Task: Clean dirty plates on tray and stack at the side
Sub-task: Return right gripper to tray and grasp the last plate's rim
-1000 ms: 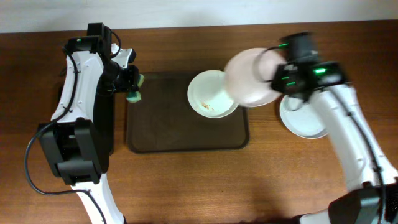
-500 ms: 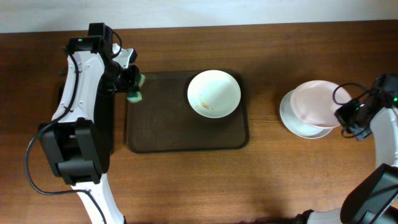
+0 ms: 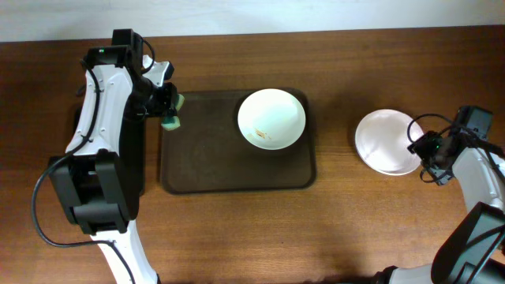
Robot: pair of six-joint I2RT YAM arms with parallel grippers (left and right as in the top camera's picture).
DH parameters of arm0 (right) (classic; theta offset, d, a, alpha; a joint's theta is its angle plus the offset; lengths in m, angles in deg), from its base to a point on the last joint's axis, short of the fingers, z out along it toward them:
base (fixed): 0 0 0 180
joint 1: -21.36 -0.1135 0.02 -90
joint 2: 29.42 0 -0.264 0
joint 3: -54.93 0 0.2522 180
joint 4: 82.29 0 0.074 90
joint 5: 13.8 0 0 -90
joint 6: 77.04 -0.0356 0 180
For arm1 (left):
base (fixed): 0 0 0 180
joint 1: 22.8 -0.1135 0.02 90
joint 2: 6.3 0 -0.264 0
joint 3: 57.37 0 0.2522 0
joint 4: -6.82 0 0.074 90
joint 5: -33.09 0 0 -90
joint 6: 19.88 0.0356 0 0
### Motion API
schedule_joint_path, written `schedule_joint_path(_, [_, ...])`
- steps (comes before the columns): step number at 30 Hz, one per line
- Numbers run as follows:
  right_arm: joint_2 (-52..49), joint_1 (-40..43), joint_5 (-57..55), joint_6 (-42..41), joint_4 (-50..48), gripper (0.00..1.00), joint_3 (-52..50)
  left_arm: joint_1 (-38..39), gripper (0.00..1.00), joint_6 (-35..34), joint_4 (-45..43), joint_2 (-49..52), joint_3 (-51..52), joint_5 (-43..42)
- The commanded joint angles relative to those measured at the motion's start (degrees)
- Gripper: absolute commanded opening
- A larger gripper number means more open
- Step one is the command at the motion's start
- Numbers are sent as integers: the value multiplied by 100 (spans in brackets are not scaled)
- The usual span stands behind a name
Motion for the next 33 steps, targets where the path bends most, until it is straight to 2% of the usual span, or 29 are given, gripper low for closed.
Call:
schedule_joint_path(1, [44, -48, 1115, 592, 15, 72, 83, 52, 1, 92, -33, 20, -120, -2])
schedule_joint_path(4, [103, -463, 1364, 778, 442, 69, 669, 170, 1, 90, -111, 20, -120, -2])
schedule_joint_path(7, [98, -1617, 1314, 704, 931, 69, 1690, 214, 1, 90, -122, 20, -120, -2])
schedule_joint_path(13, [-251, -3416, 385, -452, 522, 66, 2079, 214, 1, 90, -138, 20, -120, -2])
schedule_joint_path(16, [-678, -3943, 22, -883, 315, 61, 2079, 214, 1, 90, -138, 20, -120, -2])
schedule_joint_path(22, [-1786, -4369, -4, -1237, -149, 42, 2079, 216, 1, 90, -94, 20, -120, -2])
schedule_joint_path(24, [-2046, -4356, -20, -1263, -144, 41, 2079, 216, 1, 90, -92, 20, -120, -2])
schedule_joint_path(28, [-2282, -4365, -57, -1263, -142, 30, 2076, 216, 1, 90, -87, 20, -120, -2])
schedule_joint_path(30, [-2315, -4374, -55, -1263, -107, 16, 2070, 216, 1, 90, -81, 20, -120, -2])
schedule_joint_path(31, [-2315, -4393, -39, -1261, -74, 4, 2061, 216, 1, 90, -83, 20, -120, -2])
schedule_joint_path(33, [-2315, -4503, 42, -1261, 79, 4, 2061, 216, 1, 92, -83, 20, -120, -2])
